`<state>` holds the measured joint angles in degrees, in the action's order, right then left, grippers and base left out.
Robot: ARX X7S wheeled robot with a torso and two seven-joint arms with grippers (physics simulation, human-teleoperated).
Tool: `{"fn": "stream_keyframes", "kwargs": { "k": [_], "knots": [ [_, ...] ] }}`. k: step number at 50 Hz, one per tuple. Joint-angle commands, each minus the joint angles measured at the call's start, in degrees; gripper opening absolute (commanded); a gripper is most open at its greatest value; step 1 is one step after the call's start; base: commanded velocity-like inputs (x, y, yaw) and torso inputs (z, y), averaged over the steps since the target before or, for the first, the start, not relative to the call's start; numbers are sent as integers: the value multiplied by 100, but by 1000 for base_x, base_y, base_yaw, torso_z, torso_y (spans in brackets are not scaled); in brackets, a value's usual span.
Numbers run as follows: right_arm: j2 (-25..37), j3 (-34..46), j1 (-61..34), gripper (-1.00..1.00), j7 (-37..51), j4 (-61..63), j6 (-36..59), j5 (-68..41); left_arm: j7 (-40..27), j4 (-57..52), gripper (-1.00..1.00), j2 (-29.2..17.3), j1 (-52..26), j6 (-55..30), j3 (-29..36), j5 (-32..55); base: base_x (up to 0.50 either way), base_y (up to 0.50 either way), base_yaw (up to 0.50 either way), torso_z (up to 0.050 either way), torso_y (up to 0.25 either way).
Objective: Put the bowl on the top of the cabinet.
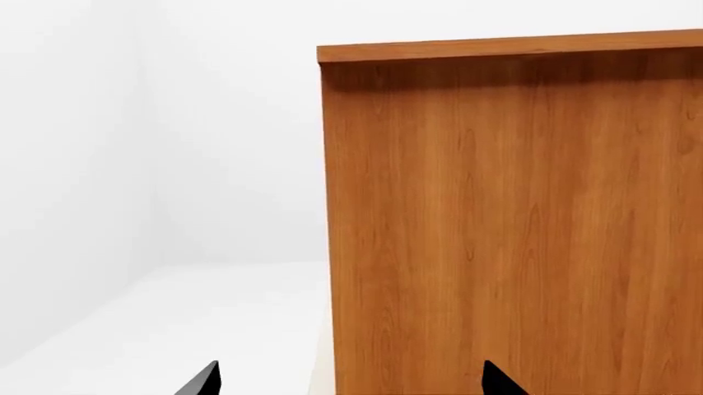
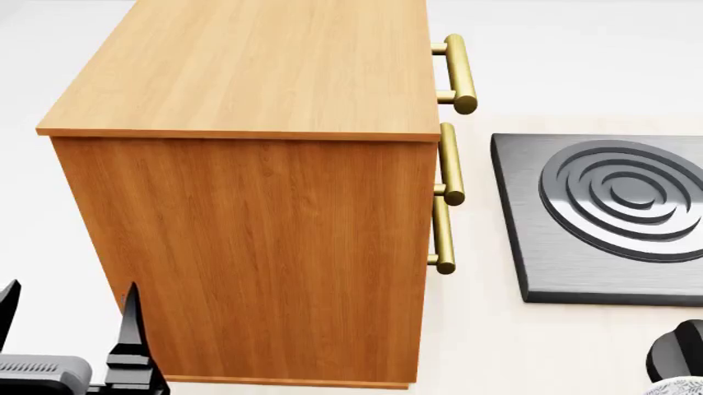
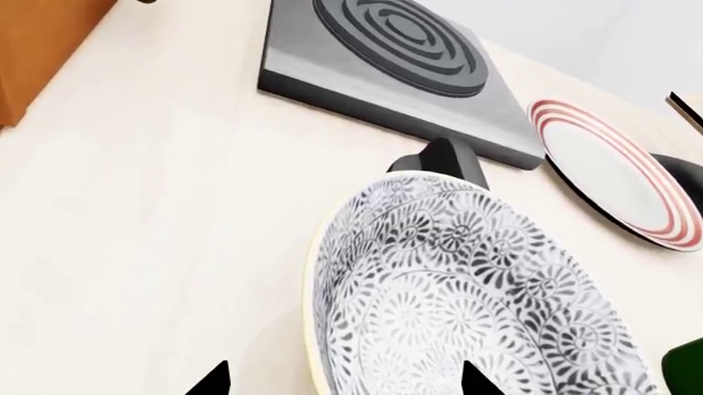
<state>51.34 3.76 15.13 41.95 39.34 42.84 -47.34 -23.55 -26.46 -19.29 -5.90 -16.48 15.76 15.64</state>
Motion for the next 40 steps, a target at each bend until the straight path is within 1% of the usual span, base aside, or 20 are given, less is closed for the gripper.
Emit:
{"fn": "stream_keyframes", "kwargs": {
  "k": [1, 8, 40],
  "knots": [
    [-5, 7, -12, 100, -20, -54, -21, 11, -21, -10, 100, -9, -17, -17, 26, 10, 0, 0, 0, 0, 0],
    [-21, 31, -25, 100, -39, -97, -38, 30, -1, 130, 100, 6, -11, 91, 44, 0, 0, 0, 0, 0, 0],
    [-44, 69, -36, 100, -67, -143, -79, 42, -54, 50, 100, -49, -21, 50, 70, 63, 0, 0, 0, 0, 0]
  ]
}}
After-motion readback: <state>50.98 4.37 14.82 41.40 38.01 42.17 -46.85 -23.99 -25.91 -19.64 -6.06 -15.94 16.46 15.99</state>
